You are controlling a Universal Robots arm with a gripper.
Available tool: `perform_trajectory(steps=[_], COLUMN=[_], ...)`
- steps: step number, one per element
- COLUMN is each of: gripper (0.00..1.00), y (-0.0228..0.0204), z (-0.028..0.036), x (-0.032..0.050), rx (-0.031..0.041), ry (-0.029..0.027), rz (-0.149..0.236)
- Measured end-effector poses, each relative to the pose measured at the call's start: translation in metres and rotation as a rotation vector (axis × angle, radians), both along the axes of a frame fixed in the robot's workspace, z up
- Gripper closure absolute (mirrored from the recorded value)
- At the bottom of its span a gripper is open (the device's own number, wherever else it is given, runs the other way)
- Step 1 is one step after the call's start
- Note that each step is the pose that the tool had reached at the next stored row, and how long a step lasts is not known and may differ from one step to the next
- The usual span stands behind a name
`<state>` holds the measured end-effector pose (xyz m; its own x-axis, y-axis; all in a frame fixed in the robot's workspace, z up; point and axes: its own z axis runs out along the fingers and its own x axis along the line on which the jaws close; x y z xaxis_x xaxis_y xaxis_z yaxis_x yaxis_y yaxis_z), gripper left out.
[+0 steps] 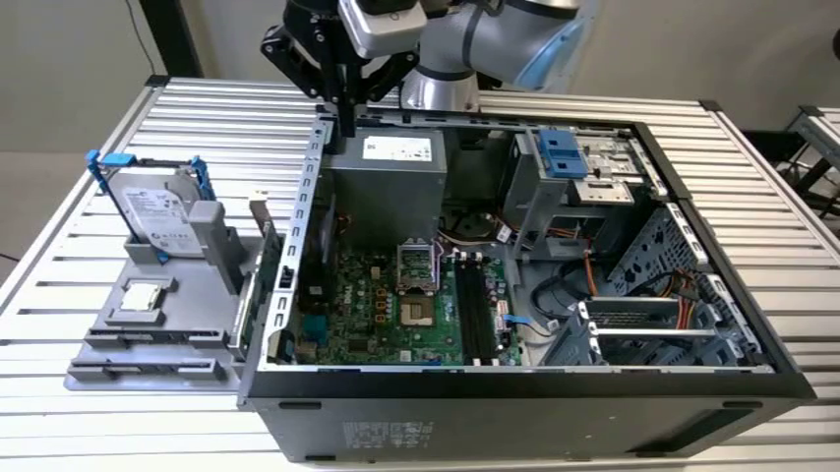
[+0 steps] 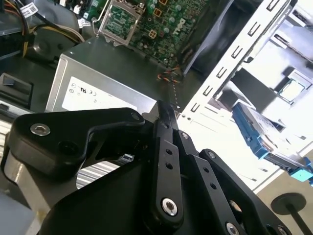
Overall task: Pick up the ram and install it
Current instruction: 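Reach for the ram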
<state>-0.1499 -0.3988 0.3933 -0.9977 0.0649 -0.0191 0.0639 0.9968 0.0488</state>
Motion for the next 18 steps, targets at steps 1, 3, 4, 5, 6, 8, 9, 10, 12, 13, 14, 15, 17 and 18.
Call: perform_trajectory(steps=[1, 3, 4, 5, 6, 8, 9, 10, 12, 13, 14, 15, 17, 18], gripper=[1.0, 1.0, 1.0, 1.0, 1.0, 1.0, 1.0, 1.0, 1.0, 1.0, 1.0, 1.0, 1.0, 1.0], y=[0.0, 0.0, 0.0, 0.0, 0.0, 0.0, 0.0, 0.0, 0.0, 0.0, 0.0, 0.0, 0.0, 0.0], z=[0.0001, 0.0003, 0.0004, 0.0005, 0.0006, 0.0007, 0.0007, 0.0007, 0.0007, 0.0007, 0.0007, 0.0007, 0.0007, 0.0007], x=[-0.0019, -0.0056, -0.0074, -0.0093, -0.0112, -0.0154, -0.0175, -0.0195, -0.0231, -0.025, -0.0273, -0.0295, -0.0336, -0.0353], rx=[0.0, 0.0, 0.0, 0.0, -0.0001, -0.0001, 0.0, 0.0, -0.0001, 0.0, 0.0, 0.0, 0.0, 0.0], ry=[0.0, -0.0001, -0.0001, 0.0, 0.0, 0.0, 0.0, 0.0, 0.0, 0.0001, 0.0, 0.0, 0.0001, 0.0], rz=[0.0, 0.0, 0.0, 0.0, 0.0, 0.001, 0.001, 0.001, 0.001, 0.001, 0.001, 0.001, 0.002, 0.002])
